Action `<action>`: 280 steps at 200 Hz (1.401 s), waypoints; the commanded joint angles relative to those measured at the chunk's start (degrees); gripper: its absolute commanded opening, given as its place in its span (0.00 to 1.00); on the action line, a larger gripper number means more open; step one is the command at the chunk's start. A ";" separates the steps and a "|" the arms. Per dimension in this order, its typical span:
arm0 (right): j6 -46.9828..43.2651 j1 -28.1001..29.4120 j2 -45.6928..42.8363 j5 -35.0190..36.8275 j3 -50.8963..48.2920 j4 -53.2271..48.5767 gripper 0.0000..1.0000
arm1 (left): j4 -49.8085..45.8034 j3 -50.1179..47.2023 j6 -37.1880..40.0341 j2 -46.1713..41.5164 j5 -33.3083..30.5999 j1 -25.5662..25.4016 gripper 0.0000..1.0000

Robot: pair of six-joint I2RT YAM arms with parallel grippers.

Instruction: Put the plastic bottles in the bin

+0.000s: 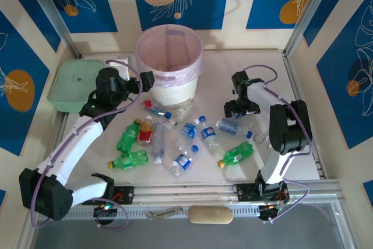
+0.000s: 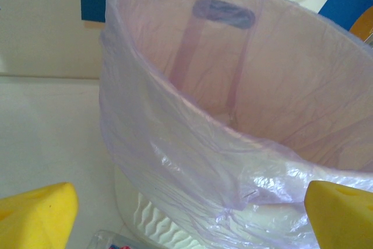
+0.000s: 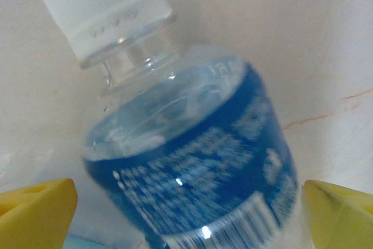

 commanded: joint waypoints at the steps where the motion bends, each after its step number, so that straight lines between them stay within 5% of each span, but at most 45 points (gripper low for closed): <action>1: -0.30 0.18 1.94 0.77 1.04 0.36 0.99 | 1.29 0.03 -0.91 -1.28 1.56 0.69 0.99; 113: -1.25 -0.16 5.17 -0.60 0.70 4.57 0.89 | -0.41 -2.32 -1.27 -5.64 -0.36 0.83 0.99; 189: -2.49 0.26 4.91 0.29 0.13 5.74 0.67 | 0.16 -2.50 -1.70 -5.37 -0.26 1.05 0.99; 280: -1.92 0.60 -5.84 -0.65 9.28 4.53 0.62 | 1.89 -5.65 -3.75 -5.90 -0.24 4.16 0.99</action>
